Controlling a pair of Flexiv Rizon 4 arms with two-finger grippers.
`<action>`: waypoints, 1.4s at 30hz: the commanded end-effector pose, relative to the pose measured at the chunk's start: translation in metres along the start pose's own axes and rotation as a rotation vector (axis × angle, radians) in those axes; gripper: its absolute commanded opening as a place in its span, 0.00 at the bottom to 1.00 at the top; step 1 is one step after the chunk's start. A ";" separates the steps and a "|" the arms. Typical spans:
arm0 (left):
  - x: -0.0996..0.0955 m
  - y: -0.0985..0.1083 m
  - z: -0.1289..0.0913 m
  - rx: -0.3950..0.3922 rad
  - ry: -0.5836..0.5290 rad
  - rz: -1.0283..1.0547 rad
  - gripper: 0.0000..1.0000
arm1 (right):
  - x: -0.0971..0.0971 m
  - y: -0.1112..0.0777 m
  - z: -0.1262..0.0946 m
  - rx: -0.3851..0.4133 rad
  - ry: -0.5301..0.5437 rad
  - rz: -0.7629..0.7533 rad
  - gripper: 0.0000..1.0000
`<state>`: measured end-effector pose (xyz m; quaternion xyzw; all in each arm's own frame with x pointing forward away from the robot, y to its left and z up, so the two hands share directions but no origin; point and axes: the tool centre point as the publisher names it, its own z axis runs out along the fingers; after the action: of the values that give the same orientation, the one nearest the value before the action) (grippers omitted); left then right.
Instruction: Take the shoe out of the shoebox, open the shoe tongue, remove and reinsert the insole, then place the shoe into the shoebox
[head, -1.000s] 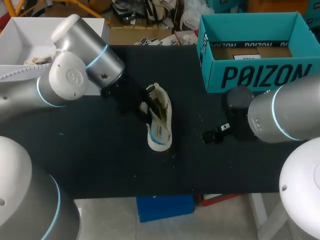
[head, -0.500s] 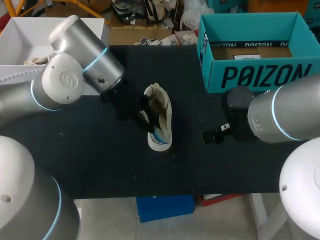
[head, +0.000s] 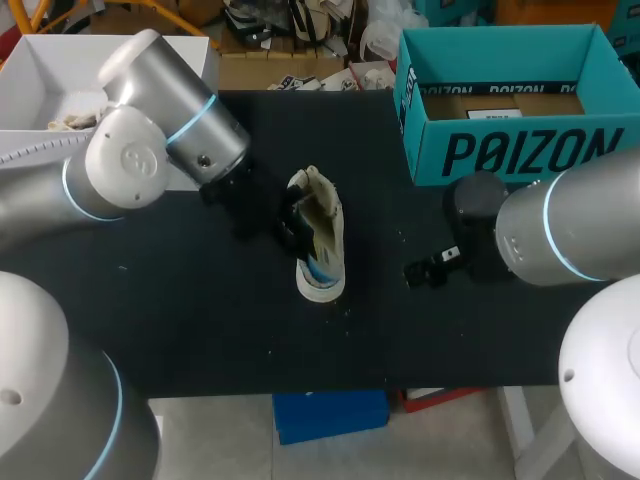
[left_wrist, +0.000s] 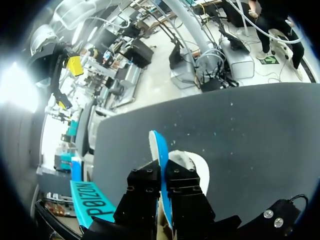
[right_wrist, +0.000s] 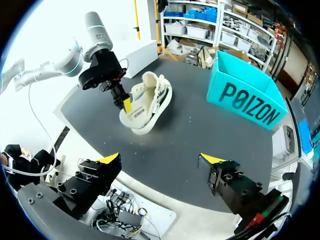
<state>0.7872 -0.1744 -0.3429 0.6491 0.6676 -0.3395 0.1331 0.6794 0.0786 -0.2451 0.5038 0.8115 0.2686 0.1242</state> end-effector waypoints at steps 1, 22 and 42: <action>0.001 0.008 0.005 -0.008 -0.004 -0.004 0.00 | 0.002 0.000 0.001 0.000 -0.004 0.000 1.00; 0.010 0.053 0.006 -0.133 0.066 -0.063 0.00 | 0.002 0.000 0.001 0.000 -0.004 0.000 1.00; 0.009 0.017 -0.018 -0.127 0.098 -0.037 1.00 | 0.002 0.000 0.001 0.000 -0.004 0.000 1.00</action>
<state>0.8159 -0.1674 -0.3487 0.6434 0.7026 -0.2747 0.1299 0.6794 0.0787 -0.2451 0.5038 0.8115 0.2686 0.1243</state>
